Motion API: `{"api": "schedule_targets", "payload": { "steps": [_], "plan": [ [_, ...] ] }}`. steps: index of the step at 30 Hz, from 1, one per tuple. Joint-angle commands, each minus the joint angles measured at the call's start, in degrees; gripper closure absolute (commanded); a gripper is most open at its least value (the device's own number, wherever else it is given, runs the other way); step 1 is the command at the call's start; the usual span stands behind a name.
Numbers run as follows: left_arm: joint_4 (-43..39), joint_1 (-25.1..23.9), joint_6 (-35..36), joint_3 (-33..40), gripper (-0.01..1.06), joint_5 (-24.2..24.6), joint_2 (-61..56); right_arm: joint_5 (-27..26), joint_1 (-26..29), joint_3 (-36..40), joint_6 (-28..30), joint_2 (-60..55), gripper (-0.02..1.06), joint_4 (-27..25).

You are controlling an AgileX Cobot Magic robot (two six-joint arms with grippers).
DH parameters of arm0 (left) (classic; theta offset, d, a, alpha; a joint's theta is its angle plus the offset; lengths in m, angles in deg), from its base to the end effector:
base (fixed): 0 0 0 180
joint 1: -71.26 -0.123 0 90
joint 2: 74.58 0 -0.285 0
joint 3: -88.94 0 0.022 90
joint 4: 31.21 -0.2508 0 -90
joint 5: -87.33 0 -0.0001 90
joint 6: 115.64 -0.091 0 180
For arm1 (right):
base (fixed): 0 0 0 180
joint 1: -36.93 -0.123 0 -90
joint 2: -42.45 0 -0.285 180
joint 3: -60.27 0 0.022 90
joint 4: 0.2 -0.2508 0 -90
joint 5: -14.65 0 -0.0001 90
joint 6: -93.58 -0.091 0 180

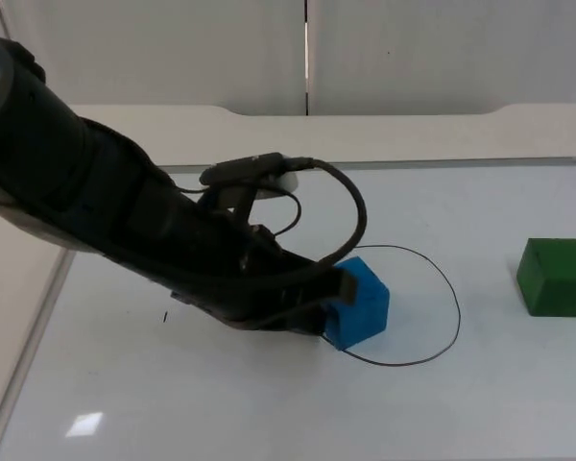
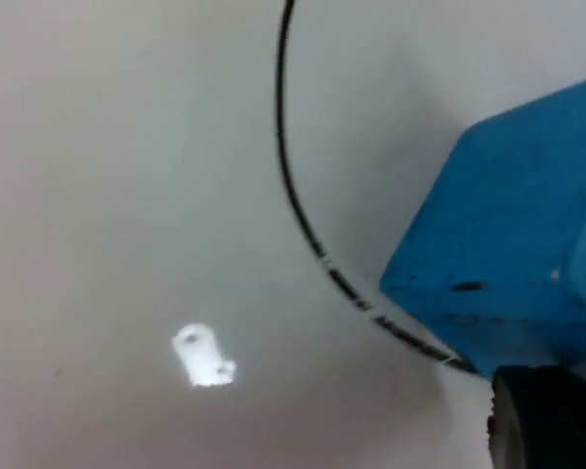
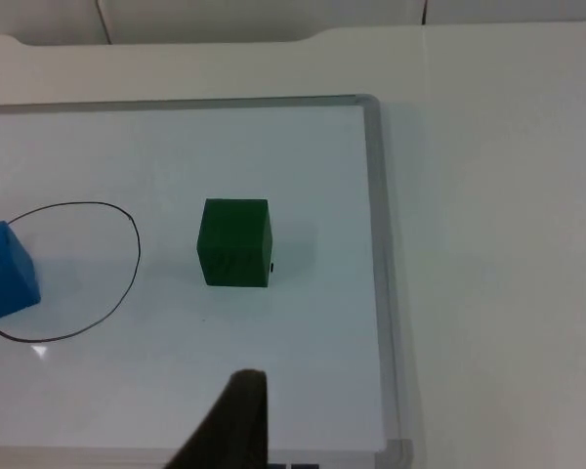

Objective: Push the two cubes into the marked area.

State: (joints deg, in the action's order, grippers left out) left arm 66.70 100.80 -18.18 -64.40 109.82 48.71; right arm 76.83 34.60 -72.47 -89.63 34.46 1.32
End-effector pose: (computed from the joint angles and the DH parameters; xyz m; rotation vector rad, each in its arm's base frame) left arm 0.2851 -0.2013 0.0848 0.4662 2.6085 -0.7863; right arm -0.0079 -0.0025 0.2817 0.0177 2.0493 0.0285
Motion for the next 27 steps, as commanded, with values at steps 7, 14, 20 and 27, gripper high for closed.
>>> {"api": "schedule_targets", "payload": {
  "steps": [7, 14, 20, 27],
  "plan": [
    [2.0, 0.8, -1.9, -0.8, 1.05, 0.7, 0.0, -0.5, -0.2, 0.4, 0.1, 0.2, 0.00, -0.2],
    [1.5, 0.4, -2.6, -0.8, 1.05, -2.5, -0.7, -0.5, -0.2, 0.4, 0.1, 0.2, 0.00, -0.2],
    [-9.5, -1.8, 5.5, -0.6, 1.05, -5.8, -5.0, -0.5, -0.2, 0.4, 0.1, 0.2, 0.00, -0.2],
    [-16.6, -3.2, 12.6, -0.6, 1.05, -6.3, -17.2, -0.5, -0.2, 0.4, 0.1, 0.2, 0.00, -0.2]
  ]
}}
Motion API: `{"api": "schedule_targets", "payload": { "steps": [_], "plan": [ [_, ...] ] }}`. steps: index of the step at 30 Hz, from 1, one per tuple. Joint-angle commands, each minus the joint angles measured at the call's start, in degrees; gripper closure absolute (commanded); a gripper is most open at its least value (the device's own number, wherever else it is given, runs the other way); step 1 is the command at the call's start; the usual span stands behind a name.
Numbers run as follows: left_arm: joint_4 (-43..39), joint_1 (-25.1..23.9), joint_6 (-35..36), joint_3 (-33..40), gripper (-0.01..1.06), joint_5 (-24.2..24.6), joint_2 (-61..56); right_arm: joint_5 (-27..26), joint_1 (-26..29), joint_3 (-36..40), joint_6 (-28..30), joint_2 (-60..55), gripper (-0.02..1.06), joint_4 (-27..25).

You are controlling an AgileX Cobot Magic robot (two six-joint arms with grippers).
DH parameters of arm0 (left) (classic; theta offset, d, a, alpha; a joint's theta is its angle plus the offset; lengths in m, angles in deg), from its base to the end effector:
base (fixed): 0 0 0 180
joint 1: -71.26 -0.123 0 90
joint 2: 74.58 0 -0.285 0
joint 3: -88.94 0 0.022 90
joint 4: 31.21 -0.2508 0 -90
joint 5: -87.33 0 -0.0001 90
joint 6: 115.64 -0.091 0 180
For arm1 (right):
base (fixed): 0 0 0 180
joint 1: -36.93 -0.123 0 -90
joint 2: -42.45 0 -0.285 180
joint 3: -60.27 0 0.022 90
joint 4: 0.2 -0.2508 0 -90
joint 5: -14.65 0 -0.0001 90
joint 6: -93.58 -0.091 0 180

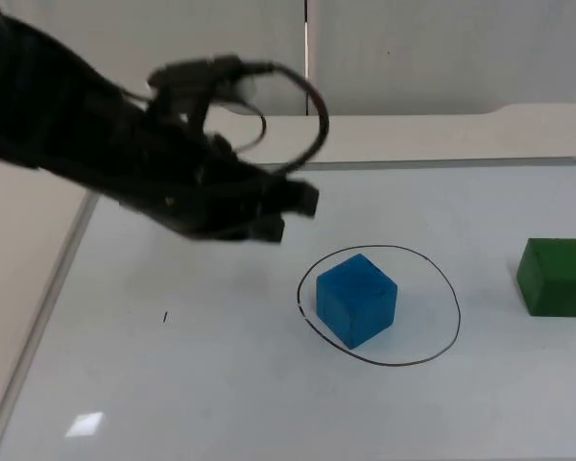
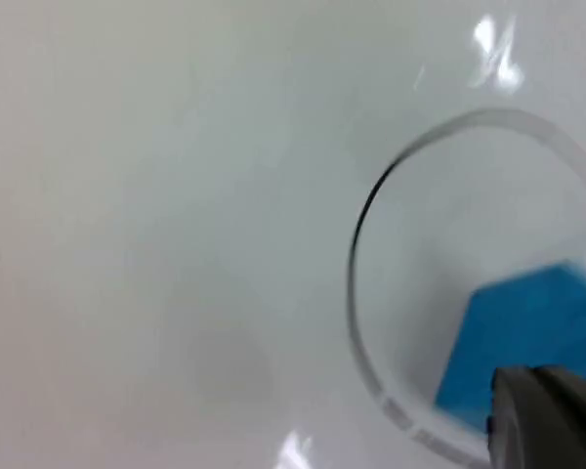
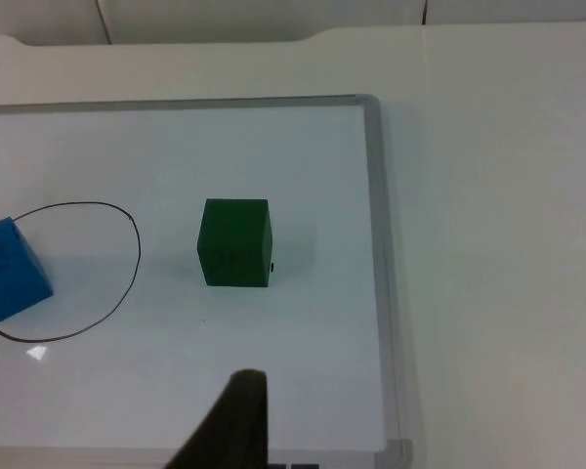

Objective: Push the two cubes into the marked area.

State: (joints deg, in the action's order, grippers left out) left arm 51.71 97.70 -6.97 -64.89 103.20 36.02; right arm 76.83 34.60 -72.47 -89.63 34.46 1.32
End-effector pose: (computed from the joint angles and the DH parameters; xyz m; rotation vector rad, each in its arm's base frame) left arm 0.2986 -0.1762 0.1562 0.4534 2.4369 -0.6251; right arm -0.0079 -0.0025 0.2817 0.0177 2.0493 0.0285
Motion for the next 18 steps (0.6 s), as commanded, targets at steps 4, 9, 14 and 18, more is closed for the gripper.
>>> {"api": "schedule_targets", "payload": {
  "steps": [4, 9, 14, 18],
  "plan": [
    [-3.5, -0.1, 3.0, -0.1, 1.05, 0.3, -11.5, -0.5, -0.2, 0.4, 0.1, 0.2, 0.00, -0.2],
    [-11.3, -0.1, 10.6, -0.1, 1.05, 0.4, -19.9, -0.5, -0.2, 0.4, 0.1, 0.2, 0.00, -0.2],
    [-17.2, -0.1, 15.6, -0.1, 1.05, 1.4, -27.9, -0.5, -0.2, 0.4, 0.1, 0.2, 0.00, -0.2],
    [-24.1, -0.1, 21.1, -0.1, 1.05, 2.6, -33.0, -0.5, -0.2, 0.4, 0.1, 0.2, 0.00, -0.2]
  ]
}}
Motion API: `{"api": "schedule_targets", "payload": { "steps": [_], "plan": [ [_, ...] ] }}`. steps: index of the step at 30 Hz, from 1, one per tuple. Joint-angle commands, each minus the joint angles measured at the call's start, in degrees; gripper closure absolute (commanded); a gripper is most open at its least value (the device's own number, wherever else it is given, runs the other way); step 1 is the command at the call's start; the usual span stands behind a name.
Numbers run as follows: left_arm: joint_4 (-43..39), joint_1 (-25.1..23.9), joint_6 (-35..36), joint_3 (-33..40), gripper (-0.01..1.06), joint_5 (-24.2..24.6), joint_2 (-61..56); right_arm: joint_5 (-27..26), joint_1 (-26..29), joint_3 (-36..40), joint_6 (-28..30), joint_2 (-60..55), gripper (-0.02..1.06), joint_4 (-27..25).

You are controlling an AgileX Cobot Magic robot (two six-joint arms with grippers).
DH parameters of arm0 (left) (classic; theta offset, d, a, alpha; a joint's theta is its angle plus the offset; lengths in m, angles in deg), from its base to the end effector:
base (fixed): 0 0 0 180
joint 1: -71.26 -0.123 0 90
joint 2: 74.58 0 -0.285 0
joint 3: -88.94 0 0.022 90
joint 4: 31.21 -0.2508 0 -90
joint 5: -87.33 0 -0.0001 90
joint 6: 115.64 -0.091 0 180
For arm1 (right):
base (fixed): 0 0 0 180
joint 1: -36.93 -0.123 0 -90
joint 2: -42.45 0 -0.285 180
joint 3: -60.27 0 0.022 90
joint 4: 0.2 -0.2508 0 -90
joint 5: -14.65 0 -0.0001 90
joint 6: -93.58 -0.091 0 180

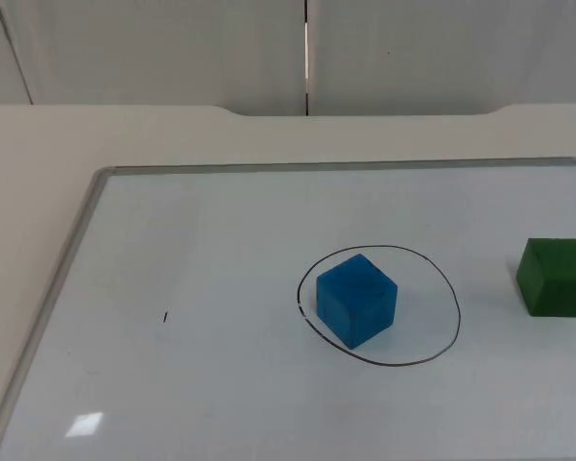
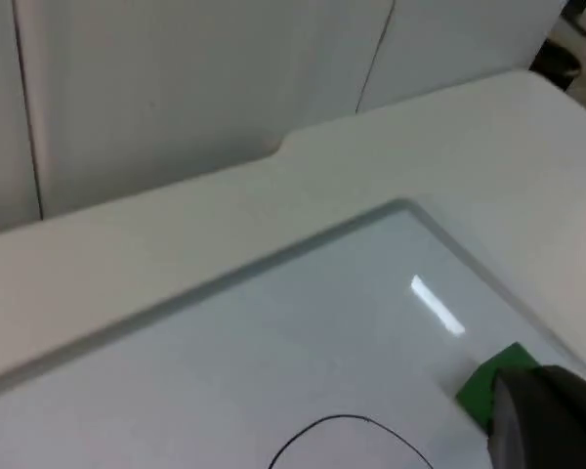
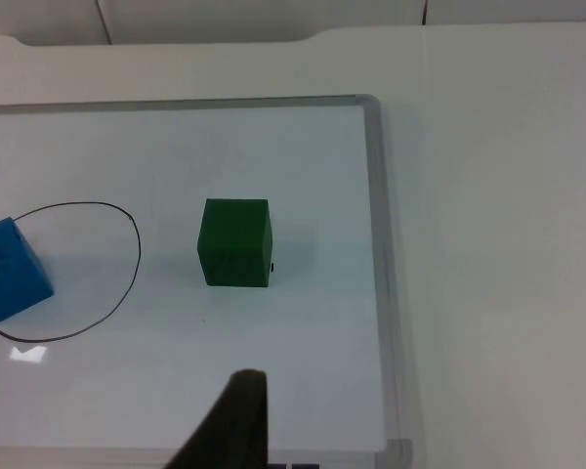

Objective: Push the two cubes into the marked area.

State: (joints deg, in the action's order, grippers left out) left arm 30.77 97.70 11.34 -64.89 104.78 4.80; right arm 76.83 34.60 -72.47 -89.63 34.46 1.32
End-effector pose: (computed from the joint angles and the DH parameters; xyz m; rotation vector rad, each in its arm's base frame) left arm 0.2356 -0.1442 0.3214 0.5024 1.9691 -0.6484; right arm -0.0079 -0.0025 0.2817 0.0177 2.0493 0.0285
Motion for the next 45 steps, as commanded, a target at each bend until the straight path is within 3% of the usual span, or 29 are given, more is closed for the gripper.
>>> {"api": "schedule_targets", "payload": {
  "steps": [1, 5, 10, 16, 25, 30, 37, 45],
  "plan": [
    [-6.9, -0.1, 5.4, -0.1, 1.05, 1.8, -3.4, -0.5, -0.2, 0.4, 0.1, 0.2, 0.00, -0.2],
    [-19.8, -0.1, 15.8, -0.1, 1.05, 5.8, -8.6, -0.5, -0.2, 0.4, 0.1, 0.2, 0.00, -0.3],
    [-28.5, -0.1, 20.7, 0.8, 1.05, 10.3, -12.4, -0.5, -0.2, 0.4, 0.1, 0.2, 0.00, -0.3],
    [-33.6, -0.1, 23.2, 4.0, 1.05, 15.3, -16.6, -0.5, -0.2, 0.4, 0.1, 0.2, 0.00, -0.3],
    [-34.9, -0.1, 24.0, 12.7, 1.05, 15.7, -26.2, -0.5, -0.2, 0.4, 0.1, 0.2, 0.00, -0.4],
    [-37.1, -0.1, 26.7, 15.2, 1.05, 19.8, -32.8, -0.5, -0.2, 0.4, 0.1, 0.2, 0.00, -0.4],
    [-43.8, -0.1, 35.8, 17.8, 1.05, 26.1, -43.7, -0.5, -0.2, 0.4, 0.1, 0.2, 0.00, -0.4],
    [-51.1, -0.1, 43.4, 20.8, 1.05, 36.0, -57.4, -0.5, -0.2, 0.4, 0.1, 0.2, 0.00, -0.4]
  ]
}}
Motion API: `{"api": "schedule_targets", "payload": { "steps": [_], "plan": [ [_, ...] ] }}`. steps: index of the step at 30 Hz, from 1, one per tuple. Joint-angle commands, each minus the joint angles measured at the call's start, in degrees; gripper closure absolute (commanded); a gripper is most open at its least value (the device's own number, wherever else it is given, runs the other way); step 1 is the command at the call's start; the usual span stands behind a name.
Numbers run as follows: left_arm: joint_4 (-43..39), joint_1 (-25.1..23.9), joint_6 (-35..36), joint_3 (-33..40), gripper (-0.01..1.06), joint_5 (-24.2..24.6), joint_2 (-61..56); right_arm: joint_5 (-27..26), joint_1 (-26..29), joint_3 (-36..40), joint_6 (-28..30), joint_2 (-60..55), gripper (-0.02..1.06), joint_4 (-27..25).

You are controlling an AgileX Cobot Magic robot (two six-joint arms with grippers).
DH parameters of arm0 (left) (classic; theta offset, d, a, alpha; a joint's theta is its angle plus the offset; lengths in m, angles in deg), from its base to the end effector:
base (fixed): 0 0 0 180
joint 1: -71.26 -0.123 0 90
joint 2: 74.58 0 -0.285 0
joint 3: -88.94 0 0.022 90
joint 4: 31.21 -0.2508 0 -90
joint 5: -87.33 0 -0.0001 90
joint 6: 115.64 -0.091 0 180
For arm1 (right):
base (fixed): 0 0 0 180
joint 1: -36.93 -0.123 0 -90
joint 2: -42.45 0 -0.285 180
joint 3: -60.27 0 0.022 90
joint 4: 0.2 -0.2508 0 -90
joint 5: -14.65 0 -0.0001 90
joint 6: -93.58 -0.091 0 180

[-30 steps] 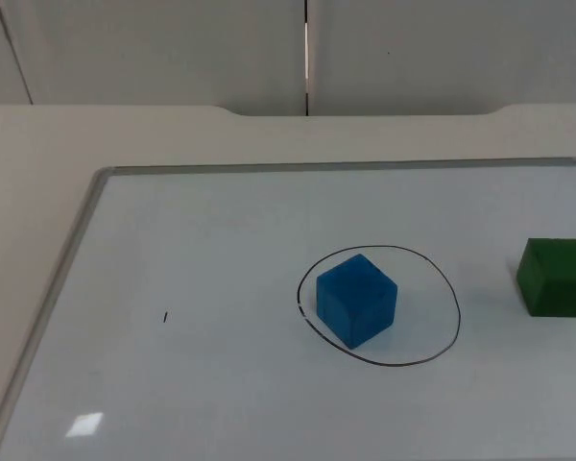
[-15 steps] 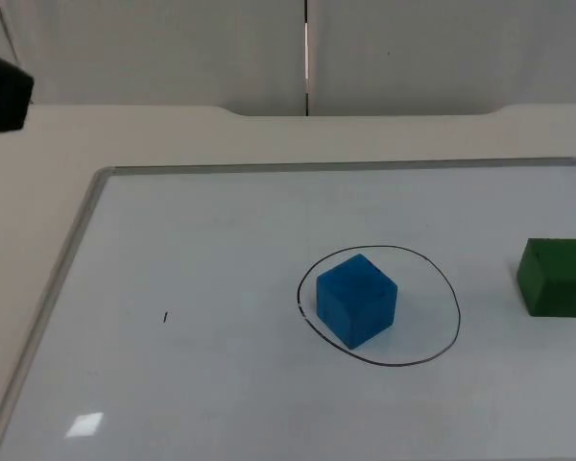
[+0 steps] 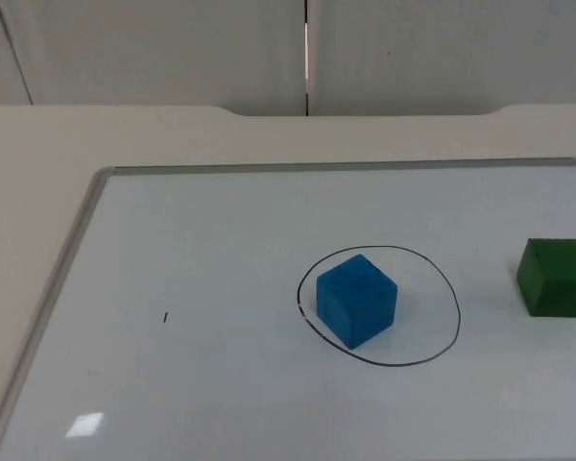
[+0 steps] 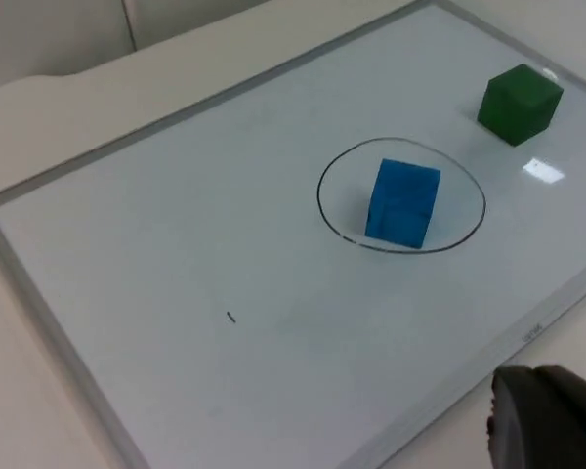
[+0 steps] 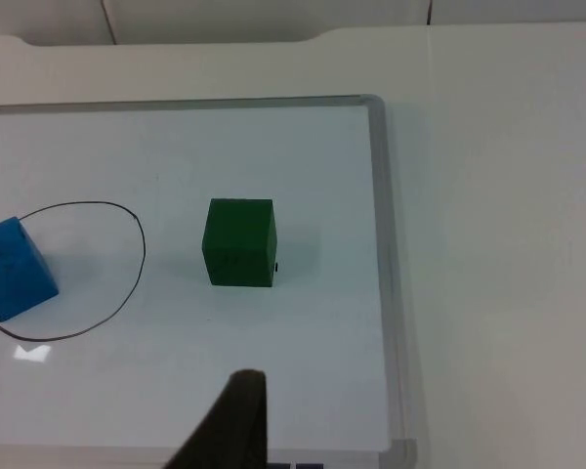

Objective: Push the two cubes into the marked area.

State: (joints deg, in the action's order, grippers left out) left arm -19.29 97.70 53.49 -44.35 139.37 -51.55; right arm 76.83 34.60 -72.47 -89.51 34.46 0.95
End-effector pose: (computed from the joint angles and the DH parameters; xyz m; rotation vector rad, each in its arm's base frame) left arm 0.0311 -0.0320 0.2954 0.6453 2.0341 -0.4105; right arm -0.0079 -0.0019 0.2817 0.0150 2.0495 0.0349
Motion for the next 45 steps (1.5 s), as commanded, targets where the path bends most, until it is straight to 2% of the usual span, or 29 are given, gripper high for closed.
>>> {"api": "schedule_targets", "payload": {
  "steps": [1, 8, 12, 20, 38, 45],
  "plan": [
    [-1.6, -0.1, 1.4, 1.2, 1.05, 1.5, -3.2, -0.5, -0.2, 0.4, -0.1, 0.2, 0.00, 0.0],
    [-2.5, -0.1, 2.4, 1.2, 1.05, 1.2, -13.2, -0.5, -0.2, 0.4, -0.1, 0.2, 0.00, 0.0],
    [-2.5, -0.1, 2.4, 1.1, 1.05, 1.8, -15.2, -0.5, -0.2, 0.4, -0.1, 0.2, 0.00, 0.0],
    [-6.1, -0.1, 3.3, 2.2, 1.05, 9.8, -15.2, -0.5, -0.2, 0.4, -0.1, 0.2, 0.00, -0.1],
    [-8.6, -0.1, 7.2, 2.1, 1.05, 9.6, -15.2, -0.5, -0.2, 0.4, -0.1, 0.2, 0.00, 0.1],
    [-8.6, -0.1, 7.3, 2.1, 1.05, 9.6, -15.2, -0.5, -0.2, 0.4, -0.2, 0.2, 0.00, -3.4]
  ]
}}
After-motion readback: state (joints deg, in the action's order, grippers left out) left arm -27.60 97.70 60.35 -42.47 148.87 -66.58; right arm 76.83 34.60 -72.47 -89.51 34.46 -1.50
